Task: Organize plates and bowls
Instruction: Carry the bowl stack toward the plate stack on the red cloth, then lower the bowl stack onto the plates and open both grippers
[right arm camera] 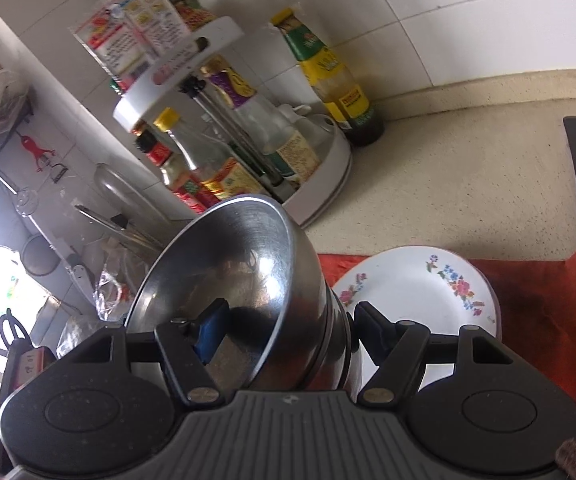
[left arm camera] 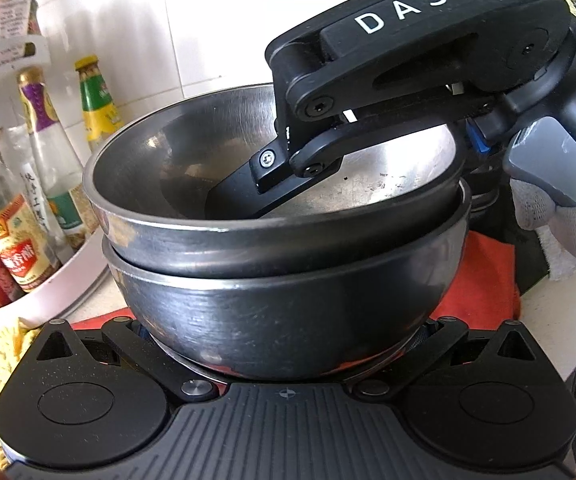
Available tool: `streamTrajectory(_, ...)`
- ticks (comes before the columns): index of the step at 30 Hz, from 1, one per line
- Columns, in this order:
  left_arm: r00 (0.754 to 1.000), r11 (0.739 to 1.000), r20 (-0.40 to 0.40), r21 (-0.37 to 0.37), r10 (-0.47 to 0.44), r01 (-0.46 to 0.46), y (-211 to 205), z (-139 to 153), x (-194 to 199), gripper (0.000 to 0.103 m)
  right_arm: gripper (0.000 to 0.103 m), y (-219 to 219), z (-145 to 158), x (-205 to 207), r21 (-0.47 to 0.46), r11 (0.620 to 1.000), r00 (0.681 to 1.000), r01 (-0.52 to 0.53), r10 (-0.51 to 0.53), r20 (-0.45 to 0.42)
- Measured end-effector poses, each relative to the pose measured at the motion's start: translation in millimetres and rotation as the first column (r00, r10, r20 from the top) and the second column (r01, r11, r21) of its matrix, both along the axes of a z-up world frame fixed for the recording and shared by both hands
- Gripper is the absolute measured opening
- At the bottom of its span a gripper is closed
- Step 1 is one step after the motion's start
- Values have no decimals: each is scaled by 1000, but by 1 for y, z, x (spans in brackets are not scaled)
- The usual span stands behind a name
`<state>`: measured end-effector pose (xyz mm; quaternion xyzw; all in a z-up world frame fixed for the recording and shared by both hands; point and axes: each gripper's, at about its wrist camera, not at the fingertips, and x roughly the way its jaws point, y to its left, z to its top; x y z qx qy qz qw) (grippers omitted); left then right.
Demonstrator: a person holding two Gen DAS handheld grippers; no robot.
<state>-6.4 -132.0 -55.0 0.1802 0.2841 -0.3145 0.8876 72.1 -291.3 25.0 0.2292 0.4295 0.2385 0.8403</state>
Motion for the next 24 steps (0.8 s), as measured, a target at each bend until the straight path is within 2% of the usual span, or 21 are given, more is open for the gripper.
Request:
streamTrajectory(13, 999, 1000, -38, 27, 12, -11, -22, -26, 30, 103, 64, -13, -34, 26, -15, 1000, 1000, 2, -2, 3)
streamTrajectory(18, 997, 998, -71, 66, 17, -12, -28, -38, 39, 103, 62, -12, -49, 29, -40, 999, 1000, -5, 5, 2)
streamTrajectory(24, 997, 996, -77, 87, 22, -16, -31, -36, 39, 103, 60, -15, -54, 31, -25, 1000, 1000, 2, -1, 13)
